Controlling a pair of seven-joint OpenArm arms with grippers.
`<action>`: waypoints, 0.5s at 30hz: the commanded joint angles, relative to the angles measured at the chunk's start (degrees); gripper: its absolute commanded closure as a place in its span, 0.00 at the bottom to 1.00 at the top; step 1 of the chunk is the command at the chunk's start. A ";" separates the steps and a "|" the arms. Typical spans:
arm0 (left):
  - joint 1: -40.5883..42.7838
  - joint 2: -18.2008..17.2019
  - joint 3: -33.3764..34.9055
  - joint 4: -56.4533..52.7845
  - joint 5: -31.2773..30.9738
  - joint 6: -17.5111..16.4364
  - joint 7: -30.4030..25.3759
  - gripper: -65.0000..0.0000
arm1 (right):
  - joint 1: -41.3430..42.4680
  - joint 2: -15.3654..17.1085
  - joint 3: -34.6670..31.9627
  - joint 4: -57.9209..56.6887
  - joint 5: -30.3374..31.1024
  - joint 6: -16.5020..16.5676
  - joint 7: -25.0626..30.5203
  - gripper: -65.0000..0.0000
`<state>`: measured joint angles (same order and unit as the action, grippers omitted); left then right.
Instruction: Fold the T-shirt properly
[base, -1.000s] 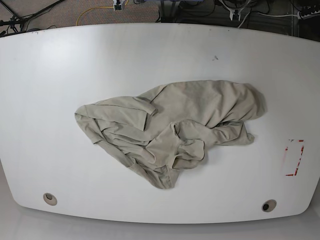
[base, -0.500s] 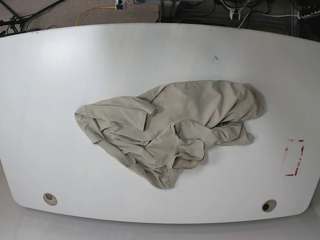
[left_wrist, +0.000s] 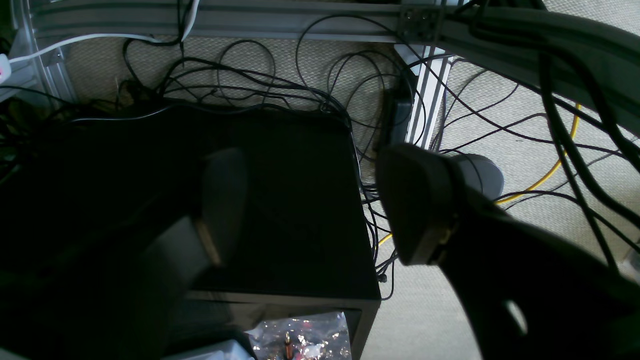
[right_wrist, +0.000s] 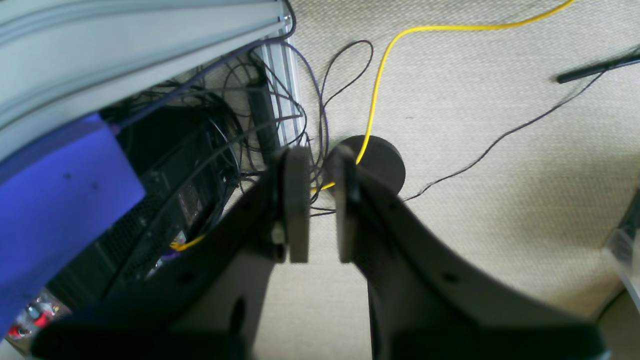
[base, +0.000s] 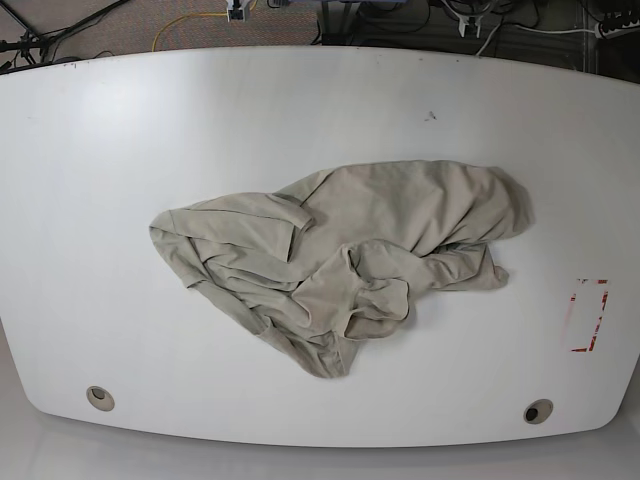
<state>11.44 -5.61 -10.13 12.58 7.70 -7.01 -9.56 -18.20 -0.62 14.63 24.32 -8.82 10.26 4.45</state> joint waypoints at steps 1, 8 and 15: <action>0.62 -0.29 -0.06 0.24 -0.01 0.39 -0.43 0.37 | -0.67 0.00 0.10 0.08 0.15 0.02 0.21 0.89; 1.63 -0.06 -0.17 2.55 -0.40 0.35 -0.57 0.37 | -1.16 -0.14 -0.01 0.79 0.16 0.12 0.25 0.88; 2.08 -0.22 -0.32 3.78 -0.31 0.33 -0.86 0.37 | -1.35 -0.12 -0.08 1.16 0.20 0.10 0.19 0.88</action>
<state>13.32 -5.30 -10.37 16.29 7.64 -6.94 -9.93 -19.14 -0.80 14.61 25.45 -8.80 10.28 4.29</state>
